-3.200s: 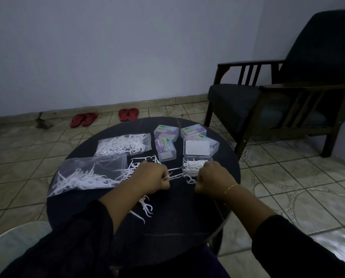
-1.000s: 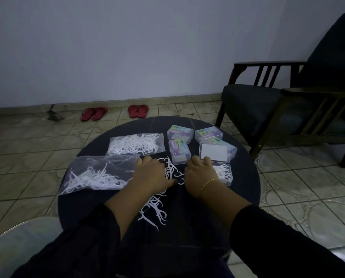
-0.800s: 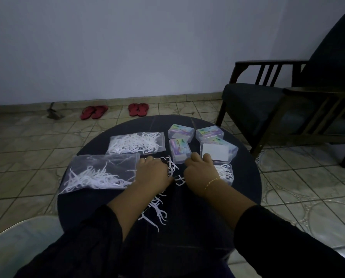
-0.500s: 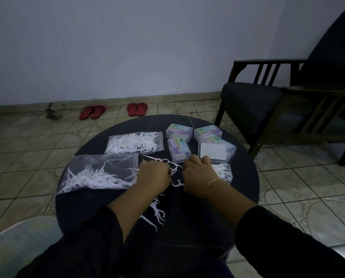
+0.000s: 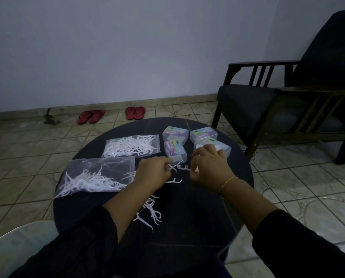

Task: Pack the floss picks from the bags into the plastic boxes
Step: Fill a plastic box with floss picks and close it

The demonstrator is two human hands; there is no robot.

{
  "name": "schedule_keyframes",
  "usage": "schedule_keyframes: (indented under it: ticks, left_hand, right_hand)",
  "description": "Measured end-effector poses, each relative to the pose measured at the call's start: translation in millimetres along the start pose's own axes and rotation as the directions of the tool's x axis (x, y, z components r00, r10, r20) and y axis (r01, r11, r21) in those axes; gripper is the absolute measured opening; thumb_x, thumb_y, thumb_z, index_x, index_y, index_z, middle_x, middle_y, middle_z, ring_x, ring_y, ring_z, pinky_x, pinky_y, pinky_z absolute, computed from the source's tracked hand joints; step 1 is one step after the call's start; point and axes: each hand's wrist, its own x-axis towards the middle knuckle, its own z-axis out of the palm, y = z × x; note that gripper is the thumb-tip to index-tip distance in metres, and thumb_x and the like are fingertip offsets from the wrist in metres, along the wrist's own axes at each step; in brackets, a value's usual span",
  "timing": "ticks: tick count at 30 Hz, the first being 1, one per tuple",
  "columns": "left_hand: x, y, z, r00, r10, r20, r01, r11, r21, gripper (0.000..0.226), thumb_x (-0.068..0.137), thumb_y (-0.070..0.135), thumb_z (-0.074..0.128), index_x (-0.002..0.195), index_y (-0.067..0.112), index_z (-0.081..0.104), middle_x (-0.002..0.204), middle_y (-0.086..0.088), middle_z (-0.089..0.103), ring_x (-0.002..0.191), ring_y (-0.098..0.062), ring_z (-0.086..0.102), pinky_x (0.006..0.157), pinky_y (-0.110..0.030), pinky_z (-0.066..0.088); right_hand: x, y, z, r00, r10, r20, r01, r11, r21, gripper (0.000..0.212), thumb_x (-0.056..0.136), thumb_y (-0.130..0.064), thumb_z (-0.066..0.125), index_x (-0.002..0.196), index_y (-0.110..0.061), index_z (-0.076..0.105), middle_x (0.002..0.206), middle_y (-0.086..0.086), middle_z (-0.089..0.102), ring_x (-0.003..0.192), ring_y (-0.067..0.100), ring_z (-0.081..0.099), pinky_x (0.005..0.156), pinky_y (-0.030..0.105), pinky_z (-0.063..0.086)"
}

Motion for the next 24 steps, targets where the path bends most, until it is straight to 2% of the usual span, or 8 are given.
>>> schedule_keyframes:
  ticks: [2,4,6,8,12,16,19,24]
  left_hand:
    - [1,4,-1,1.0,-0.016,-0.016,0.014,0.991,-0.131,0.03,0.089,0.02,0.057,0.118,0.023,0.065,0.105,0.004,0.069,0.099,-0.017,0.062,0.094,-0.031,0.045]
    - [3,7,-1,0.999,-0.047,-0.007,0.044,0.969,-0.245,0.03,0.088,0.02,0.061,0.117,0.023,0.066,0.099,0.006,0.068,0.085,-0.012,0.061,0.08,-0.023,0.047]
    - [5,10,0,0.998,-0.057,0.003,0.055,0.948,-0.314,0.028,0.087,0.019,0.063,0.114,0.023,0.069,0.088,0.008,0.066,0.073,-0.01,0.059,0.067,-0.022,0.047]
    - [6,13,0,0.999,-0.047,-0.008,0.041,0.937,-0.347,0.025,0.088,0.017,0.062,0.111,0.021,0.069,0.084,0.008,0.064,0.073,-0.01,0.061,0.061,-0.021,0.046]
    - [8,21,0,0.994,0.011,-0.107,-0.047,0.939,-0.341,0.027,0.09,0.015,0.061,0.116,0.019,0.068,0.095,0.005,0.061,0.08,-0.006,0.055,0.068,-0.015,0.04]
    - [12,31,-3,0.981,-0.021,-0.195,-0.075,0.878,-0.473,0.027,0.089,0.014,0.064,0.116,0.016,0.068,0.094,0.005,0.064,0.073,-0.001,0.056,0.065,-0.003,0.039]
    - [16,40,-7,0.979,-0.074,-0.192,-0.063,0.781,-0.621,0.027,0.089,0.012,0.064,0.116,0.013,0.067,0.099,0.007,0.066,0.077,0.006,0.058,0.069,-0.004,0.045]
    - [24,53,-6,0.985,-0.077,-0.154,-0.051,0.724,-0.688,0.026,0.088,0.013,0.065,0.114,0.011,0.068,0.104,0.003,0.068,0.09,-0.003,0.062,0.08,-0.01,0.046]
  right_hand:
    - [-1,13,-2,0.997,0.072,0.0,-0.072,0.997,0.004,0.027,0.087,-0.043,0.054,0.109,-0.028,0.062,0.129,-0.006,0.047,0.125,0.018,0.031,0.099,0.04,0.026]
    - [-2,25,1,0.989,0.148,0.004,-0.148,0.989,-0.011,0.028,0.086,-0.044,0.054,0.108,-0.029,0.063,0.126,-0.006,0.049,0.124,0.019,0.033,0.099,0.04,0.027]
    - [-4,36,5,0.978,0.208,0.0,-0.208,0.978,-0.032,0.03,0.086,-0.042,0.053,0.11,-0.027,0.063,0.124,-0.005,0.05,0.122,0.02,0.034,0.098,0.04,0.029]
    - [-5,43,9,0.971,0.24,-0.016,-0.24,0.969,-0.052,0.032,0.088,-0.041,0.051,0.113,-0.025,0.062,0.124,-0.004,0.051,0.121,0.02,0.035,0.096,0.039,0.03]
    - [-8,49,15,0.967,0.257,-0.008,-0.257,0.966,-0.04,0.033,0.094,-0.042,0.048,0.121,-0.029,0.061,0.131,-0.005,0.048,0.126,0.02,0.032,0.098,0.039,0.028]
    - [-14,55,23,0.949,0.311,-0.061,-0.307,0.95,0.059,0.032,0.093,-0.045,0.047,0.121,-0.035,0.059,0.133,-0.008,0.046,0.126,0.018,0.031,0.098,0.037,0.027]
    - [-18,58,27,0.929,0.357,-0.099,-0.345,0.931,0.123,0.031,0.093,-0.045,0.047,0.119,-0.034,0.06,0.131,-0.007,0.048,0.123,0.018,0.033,0.096,0.036,0.028]
    - [-23,59,27,0.919,0.374,-0.122,-0.342,0.913,0.221,0.028,0.093,-0.042,0.049,0.117,-0.034,0.061,0.128,-0.009,0.05,0.123,0.016,0.033,0.094,0.035,0.027]
